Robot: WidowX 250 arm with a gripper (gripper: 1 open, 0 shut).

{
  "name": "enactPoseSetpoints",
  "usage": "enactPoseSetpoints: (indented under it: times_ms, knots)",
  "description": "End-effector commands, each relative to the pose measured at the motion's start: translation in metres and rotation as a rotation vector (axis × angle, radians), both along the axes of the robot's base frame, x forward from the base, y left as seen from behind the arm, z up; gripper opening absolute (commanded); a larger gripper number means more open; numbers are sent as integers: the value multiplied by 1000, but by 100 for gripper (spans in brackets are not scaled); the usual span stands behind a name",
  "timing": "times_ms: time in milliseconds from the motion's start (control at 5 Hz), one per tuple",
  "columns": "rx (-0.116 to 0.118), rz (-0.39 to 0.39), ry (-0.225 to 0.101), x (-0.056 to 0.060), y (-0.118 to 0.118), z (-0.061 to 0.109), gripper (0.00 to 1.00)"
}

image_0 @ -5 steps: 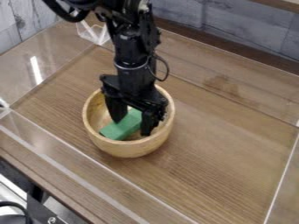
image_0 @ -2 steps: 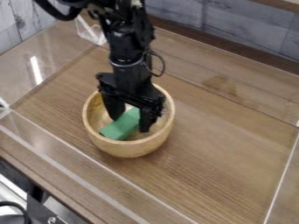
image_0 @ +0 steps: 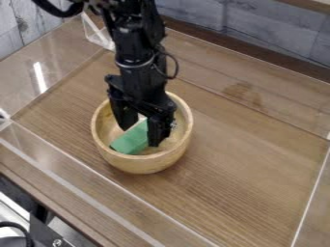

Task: Move green object from inside the wooden bowl to the table next to it

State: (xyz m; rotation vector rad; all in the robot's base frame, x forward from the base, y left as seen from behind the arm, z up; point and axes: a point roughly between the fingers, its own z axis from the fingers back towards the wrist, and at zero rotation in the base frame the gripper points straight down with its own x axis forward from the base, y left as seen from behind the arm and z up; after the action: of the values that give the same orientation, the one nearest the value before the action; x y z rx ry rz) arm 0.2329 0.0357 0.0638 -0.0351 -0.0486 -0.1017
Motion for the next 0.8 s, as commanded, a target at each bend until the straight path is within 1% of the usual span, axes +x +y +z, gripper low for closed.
enactPoseSetpoints:
  times_ms: [0, 200, 400, 600]
  knots:
    - [10, -1, -68, 15, 1, 7, 100]
    - [13, -7, -64, 19, -2, -4, 100]
    - [11, 12, -67, 24, 8, -3, 100]
    - [3, 29, -70, 26, 16, 0, 100]
